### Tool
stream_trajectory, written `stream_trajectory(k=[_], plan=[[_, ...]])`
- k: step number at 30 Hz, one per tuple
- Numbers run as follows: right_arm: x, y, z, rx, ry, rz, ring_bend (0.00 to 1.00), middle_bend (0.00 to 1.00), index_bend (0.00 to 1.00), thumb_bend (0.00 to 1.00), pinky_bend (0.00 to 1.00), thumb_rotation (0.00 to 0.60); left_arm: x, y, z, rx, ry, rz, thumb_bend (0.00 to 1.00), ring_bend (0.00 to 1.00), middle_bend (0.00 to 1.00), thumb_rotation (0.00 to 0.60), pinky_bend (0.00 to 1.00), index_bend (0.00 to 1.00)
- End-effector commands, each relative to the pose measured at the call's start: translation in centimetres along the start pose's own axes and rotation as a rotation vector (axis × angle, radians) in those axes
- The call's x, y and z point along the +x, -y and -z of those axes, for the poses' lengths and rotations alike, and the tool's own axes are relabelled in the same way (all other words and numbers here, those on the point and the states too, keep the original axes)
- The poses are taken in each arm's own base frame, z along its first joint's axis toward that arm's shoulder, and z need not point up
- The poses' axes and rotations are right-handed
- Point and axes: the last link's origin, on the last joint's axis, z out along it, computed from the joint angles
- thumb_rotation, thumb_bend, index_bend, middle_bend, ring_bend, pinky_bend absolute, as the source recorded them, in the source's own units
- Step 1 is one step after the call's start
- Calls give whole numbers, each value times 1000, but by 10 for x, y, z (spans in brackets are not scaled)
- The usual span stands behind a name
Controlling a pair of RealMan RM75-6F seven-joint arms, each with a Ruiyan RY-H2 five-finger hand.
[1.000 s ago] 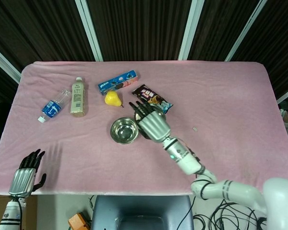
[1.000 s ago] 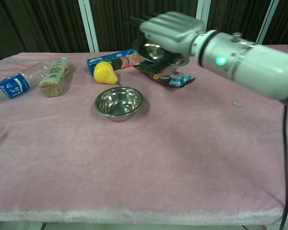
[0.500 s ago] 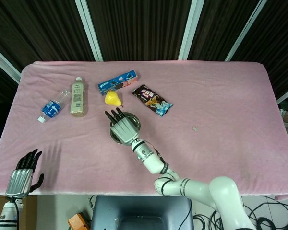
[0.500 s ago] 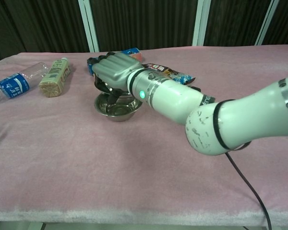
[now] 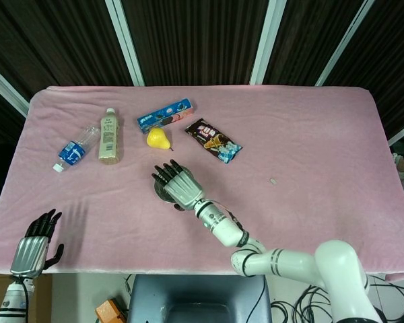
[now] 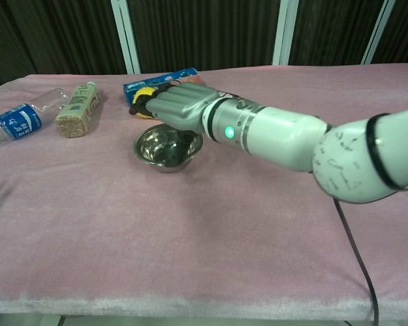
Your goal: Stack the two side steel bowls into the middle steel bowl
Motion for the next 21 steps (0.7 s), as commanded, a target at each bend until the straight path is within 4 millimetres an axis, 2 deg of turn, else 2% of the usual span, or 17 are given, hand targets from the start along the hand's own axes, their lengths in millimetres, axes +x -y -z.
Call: stream_trajectory(k=[1,3,5,6,8,9,13,14,16,17,21], plan=[[1,-19,25,-24,33,23,0,0,0,317,0,600,2,-2,0,-7,-8,-3,447,0,0,600,118,0],[7,-28,48,-28,5,26,0,0,0,316,0,600,6,-2,2,-11,-24,-5,448,0,0,600,118,0],[12,-47,95,-61,-38,37,0,0,0,316,0,600,12,-1,5,-16,-40,-11,447,0,0,600,118,0],[11,-61,130,-105,-48,35,0,0,0,316,0,600,16,-1,7,-20,-48,-16,447,0,0,600,117,0],[7,-82,189,-192,-44,17,0,0,0,316,0,600,21,-1,11,-30,-53,-27,447,0,0,600,116,0],[2,-94,228,-263,-41,0,0,0,0,316,0,600,25,-2,15,-37,-53,-40,447,0,0,600,115,0],[-20,-123,345,-506,-60,-69,0,0,0,315,0,600,36,-6,25,-53,-75,-85,447,0,0,600,110,0],[-24,-127,365,-549,-75,-81,0,0,0,315,0,600,38,-7,27,-48,-82,-97,447,0,0,600,111,0],[-32,-135,398,-618,-126,-117,0,0,0,315,0,600,40,-7,32,-29,-93,-128,447,0,0,600,110,0],[-34,-138,406,-645,-145,-139,0,0,0,315,0,600,41,-8,33,-26,-94,-137,447,0,0,600,110,0],[-30,-150,415,-665,-202,-130,0,0,0,316,0,600,45,-15,36,-48,-114,-148,447,0,0,600,110,0]])
